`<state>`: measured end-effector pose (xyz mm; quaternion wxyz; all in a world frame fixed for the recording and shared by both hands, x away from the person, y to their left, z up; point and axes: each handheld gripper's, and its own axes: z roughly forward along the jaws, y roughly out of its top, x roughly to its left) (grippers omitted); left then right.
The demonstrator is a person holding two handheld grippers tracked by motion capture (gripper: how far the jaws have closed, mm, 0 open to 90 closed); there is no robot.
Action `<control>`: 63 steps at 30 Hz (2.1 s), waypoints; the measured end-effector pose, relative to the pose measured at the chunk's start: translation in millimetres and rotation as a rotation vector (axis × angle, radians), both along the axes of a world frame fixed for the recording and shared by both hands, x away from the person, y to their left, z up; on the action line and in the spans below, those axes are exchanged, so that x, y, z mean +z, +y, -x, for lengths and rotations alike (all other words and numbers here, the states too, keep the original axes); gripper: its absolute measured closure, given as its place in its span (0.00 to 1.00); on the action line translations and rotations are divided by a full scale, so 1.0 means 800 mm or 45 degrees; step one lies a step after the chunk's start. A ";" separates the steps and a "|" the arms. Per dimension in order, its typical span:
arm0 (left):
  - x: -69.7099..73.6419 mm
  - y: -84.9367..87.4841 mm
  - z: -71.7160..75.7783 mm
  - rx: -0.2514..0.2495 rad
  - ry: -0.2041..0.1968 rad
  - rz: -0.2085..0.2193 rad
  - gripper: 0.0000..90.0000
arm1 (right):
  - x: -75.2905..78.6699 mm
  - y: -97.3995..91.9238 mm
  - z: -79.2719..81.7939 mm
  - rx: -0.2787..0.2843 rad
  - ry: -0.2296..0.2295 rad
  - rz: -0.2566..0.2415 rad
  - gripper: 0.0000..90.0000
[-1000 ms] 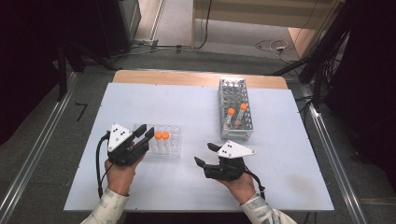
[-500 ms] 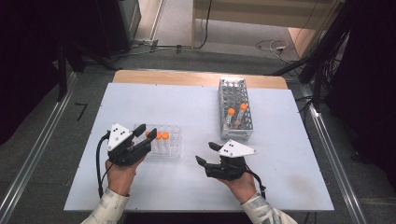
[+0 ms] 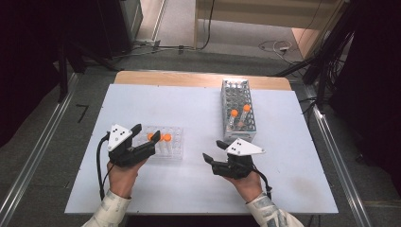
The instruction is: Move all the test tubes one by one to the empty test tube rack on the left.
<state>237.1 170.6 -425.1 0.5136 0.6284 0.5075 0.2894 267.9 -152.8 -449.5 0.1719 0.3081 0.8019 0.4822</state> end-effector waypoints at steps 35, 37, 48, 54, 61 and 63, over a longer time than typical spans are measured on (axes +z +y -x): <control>0.002 0.004 -0.001 0.018 -0.009 0.016 0.26 | 0.005 -0.077 -0.082 -0.436 -0.048 -0.017 0.47; 0.002 0.004 -0.002 0.019 -0.007 0.019 0.26 | 0.004 -0.080 -0.090 -0.471 -0.045 -0.008 0.49; 0.001 0.005 -0.004 0.016 -0.004 0.023 0.26 | 0.001 -0.078 -0.125 -0.570 -0.027 0.015 0.61; 0.001 0.005 -0.003 0.015 -0.001 0.022 0.26 | -0.002 -0.074 -0.137 -0.591 -0.012 0.024 0.68; 0.000 0.004 -0.004 0.012 0.003 0.022 0.26 | -0.006 -0.070 -0.144 -0.602 -0.014 0.034 0.75; 0.000 0.004 -0.004 0.010 0.004 0.022 0.26 | -0.007 -0.069 -0.145 -0.601 -0.008 0.039 0.76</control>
